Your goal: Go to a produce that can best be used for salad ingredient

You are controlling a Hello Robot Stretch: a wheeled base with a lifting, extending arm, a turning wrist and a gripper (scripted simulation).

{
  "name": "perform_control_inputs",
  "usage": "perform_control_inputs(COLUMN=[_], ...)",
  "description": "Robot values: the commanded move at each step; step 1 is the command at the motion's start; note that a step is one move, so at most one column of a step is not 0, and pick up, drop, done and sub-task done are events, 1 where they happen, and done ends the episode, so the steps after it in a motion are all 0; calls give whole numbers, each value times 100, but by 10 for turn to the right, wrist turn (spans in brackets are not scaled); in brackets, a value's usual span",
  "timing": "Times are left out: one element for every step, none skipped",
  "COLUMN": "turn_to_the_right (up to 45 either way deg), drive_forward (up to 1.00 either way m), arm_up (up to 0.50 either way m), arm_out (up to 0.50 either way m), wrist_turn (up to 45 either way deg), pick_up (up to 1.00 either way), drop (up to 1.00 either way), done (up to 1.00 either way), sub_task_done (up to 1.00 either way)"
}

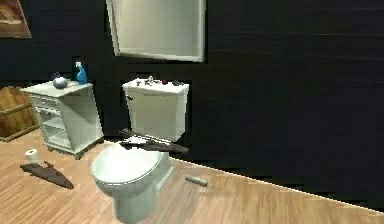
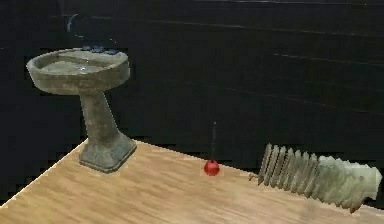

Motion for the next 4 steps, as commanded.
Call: perform_control_inputs(turn_to_the_right=[0,-450,-150,0], drive_forward=[30,0,0,30], arm_up=[0,0,0,0], arm_out=[0,0,0,0], wrist_turn=[0,0,0,0], pick_up=[0,0,0,0], drop=[0,0,0,0], done=[0,0,0,0], sub_task_done=[0,0,0,0])
